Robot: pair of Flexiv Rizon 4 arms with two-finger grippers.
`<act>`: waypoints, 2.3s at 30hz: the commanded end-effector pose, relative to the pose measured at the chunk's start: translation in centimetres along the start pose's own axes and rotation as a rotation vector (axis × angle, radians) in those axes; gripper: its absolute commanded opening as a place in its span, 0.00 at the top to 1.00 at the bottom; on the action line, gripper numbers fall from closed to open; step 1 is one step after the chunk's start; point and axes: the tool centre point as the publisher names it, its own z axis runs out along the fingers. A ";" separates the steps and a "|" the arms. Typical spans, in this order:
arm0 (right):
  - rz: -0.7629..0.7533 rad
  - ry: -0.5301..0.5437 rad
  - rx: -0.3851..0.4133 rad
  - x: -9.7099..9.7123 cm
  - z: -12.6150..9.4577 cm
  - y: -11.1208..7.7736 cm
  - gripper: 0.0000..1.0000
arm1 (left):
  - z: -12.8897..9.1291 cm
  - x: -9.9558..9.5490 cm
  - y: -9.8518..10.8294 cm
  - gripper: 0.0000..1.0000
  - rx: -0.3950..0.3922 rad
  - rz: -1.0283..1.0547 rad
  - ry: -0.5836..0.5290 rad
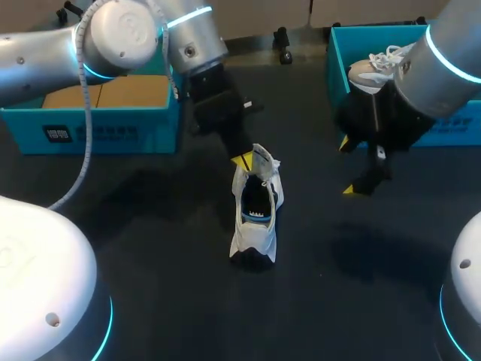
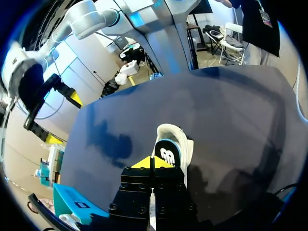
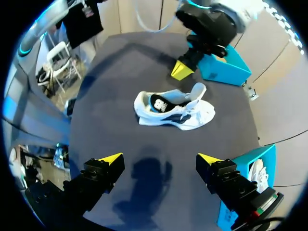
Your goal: Take the shoe out of the shoebox, open the shoe tongue, remove and reinsert the insole, then place the shoe into the shoebox
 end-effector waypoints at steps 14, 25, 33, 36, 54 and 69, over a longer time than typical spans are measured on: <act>0.000 0.013 0.154 0.2 -4.9 -0.5 0.00 | 0.0 -0.3 0.3 1.00 0.004 0.024 0.038; 0.000 0.013 0.154 0.2 -4.9 -0.5 0.00 | 0.5 0.1 0.2 1.00 -0.024 0.113 0.148; 0.000 0.013 0.154 0.2 -4.9 -0.5 0.00 | 1.9 1.2 -0.3 1.00 -0.060 0.158 0.168; 0.000 0.013 0.154 0.2 -4.9 -0.5 0.00 | 2.8 1.4 -0.3 1.00 -0.098 0.169 0.179; 0.000 0.013 0.154 0.2 -4.9 -0.5 0.00 | 6.8 2.3 2.2 1.00 -0.285 0.138 0.259; 0.000 0.013 0.154 0.2 -4.9 -0.5 0.00 | 10.0 3.7 3.6 1.00 -0.285 0.095 0.325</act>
